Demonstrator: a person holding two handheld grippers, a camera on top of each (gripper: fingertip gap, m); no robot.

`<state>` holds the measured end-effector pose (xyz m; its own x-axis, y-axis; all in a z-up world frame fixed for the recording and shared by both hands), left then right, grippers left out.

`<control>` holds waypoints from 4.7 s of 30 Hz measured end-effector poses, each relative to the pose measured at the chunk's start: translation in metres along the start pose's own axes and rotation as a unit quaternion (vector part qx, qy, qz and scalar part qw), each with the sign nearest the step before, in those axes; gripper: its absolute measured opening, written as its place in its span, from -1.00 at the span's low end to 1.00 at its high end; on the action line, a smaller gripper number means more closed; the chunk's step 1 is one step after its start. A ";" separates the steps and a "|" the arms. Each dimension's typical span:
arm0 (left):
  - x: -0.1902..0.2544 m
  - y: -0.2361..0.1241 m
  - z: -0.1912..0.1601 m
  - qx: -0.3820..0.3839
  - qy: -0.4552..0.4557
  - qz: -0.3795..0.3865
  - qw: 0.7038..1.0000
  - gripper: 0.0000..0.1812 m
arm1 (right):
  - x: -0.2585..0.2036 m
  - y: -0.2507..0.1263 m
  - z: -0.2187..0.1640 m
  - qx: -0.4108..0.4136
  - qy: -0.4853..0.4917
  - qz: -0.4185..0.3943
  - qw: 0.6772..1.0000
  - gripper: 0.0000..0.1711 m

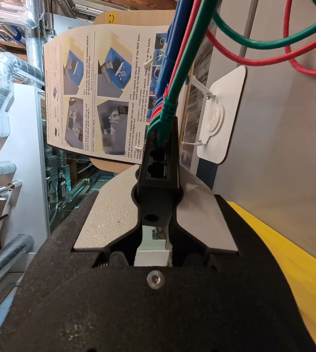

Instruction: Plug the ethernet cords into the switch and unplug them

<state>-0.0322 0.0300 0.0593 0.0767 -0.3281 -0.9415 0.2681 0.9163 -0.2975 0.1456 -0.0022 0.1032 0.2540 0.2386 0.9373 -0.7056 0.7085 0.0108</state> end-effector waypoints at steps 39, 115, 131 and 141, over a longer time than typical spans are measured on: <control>0.004 -0.008 0.027 0.002 -0.011 -0.017 1.000 -0.69 | -0.020 0.007 0.009 0.030 -0.087 -0.006 0.996 -0.69; 0.013 -0.008 0.044 0.050 0.017 0.067 0.996 -0.67 | -0.028 0.013 0.002 -0.003 -0.159 -0.040 0.987 -0.79; 0.022 -0.005 0.050 0.048 0.042 0.077 0.995 -0.67 | -0.026 0.007 0.002 -0.032 -0.101 0.034 0.994 -0.81; 0.029 0.003 0.050 0.052 0.043 0.031 0.997 -0.67 | -0.033 0.009 -0.002 -0.062 -0.104 0.078 0.990 -0.82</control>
<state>0.0188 0.0115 0.0385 0.0151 -0.2459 -0.9692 0.3634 0.9044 -0.2238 0.1320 -0.0019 0.0717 -0.0027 0.2179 0.9760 -0.6351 0.7535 -0.1700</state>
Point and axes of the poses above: each gripper's, where its closed fingertips meet, y out along the fingers, z out of its top, x = y × z across the jaws, the point moved 10 cm from there along -y, back along the fingers, and after that the axes turned 11 degrees about -z, right-handed, at the moved point
